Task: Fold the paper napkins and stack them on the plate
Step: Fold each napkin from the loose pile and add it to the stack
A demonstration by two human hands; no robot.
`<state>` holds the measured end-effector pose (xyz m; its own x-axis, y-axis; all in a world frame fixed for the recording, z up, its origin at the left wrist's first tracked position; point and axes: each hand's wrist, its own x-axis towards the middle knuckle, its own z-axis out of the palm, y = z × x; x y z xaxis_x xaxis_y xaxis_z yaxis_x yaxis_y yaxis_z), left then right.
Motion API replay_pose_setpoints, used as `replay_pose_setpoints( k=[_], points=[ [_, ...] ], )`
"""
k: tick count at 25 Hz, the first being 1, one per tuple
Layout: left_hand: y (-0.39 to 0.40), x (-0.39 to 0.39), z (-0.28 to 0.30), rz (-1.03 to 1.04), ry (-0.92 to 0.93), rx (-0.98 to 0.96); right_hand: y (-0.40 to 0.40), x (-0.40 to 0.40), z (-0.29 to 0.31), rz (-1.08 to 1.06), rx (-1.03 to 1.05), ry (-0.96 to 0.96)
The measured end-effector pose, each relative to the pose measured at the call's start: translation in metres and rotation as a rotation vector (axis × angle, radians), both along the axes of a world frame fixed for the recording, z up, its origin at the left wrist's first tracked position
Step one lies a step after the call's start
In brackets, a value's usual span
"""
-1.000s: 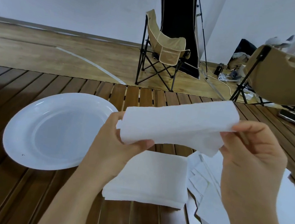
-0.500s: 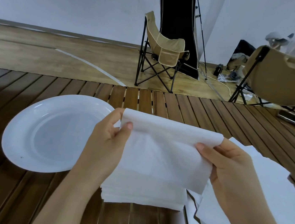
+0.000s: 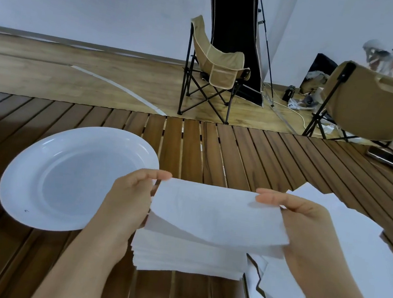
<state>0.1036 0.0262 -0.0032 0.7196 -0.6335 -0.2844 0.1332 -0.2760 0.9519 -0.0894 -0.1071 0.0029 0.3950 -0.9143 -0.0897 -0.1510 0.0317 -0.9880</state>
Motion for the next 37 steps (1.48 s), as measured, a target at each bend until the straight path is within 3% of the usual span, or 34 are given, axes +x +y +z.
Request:
replay_pose_setpoints(
  k=[2, 7, 12, 19, 23, 28, 32, 34, 37],
  points=[
    [0.0, -0.002, -0.002, -0.013, 0.054, 0.054, -0.003, 0.003, -0.006, 0.007, 0.043, 0.072],
    [0.002, -0.003, -0.013, -0.033, -0.289, 0.198, -0.001, 0.014, -0.013, 0.018, 0.212, 0.179],
    [-0.001, -0.001, -0.019, 0.019, -0.373, 0.207, 0.003, 0.018, -0.019, -0.021, 0.028, 0.447],
    [0.0, 0.001, -0.032, -0.048, -0.465, 0.371, 0.006, 0.031, -0.033, -0.13, -0.267, 0.469],
    [0.002, -0.002, -0.029, -0.122, -0.481, 0.441, 0.006, 0.038, -0.041, -0.123, -0.387, 0.613],
    [0.005, -0.01, -0.018, -0.29, -0.579, 0.542, 0.007, 0.036, -0.04, 0.062, -0.397, 0.86],
    [0.004, -0.018, -0.015, -0.389, -0.531, 0.582, 0.015, 0.035, -0.031, 0.362, -0.498, 1.096],
    [0.004, -0.019, -0.017, -0.405, -0.519, 0.596, 0.019, 0.034, -0.032, 0.454, -0.537, 1.094],
    [0.007, -0.022, -0.019, -0.4, -0.543, 0.614, 0.013, 0.03, -0.033, 0.379, -0.396, 0.969]
  ],
)
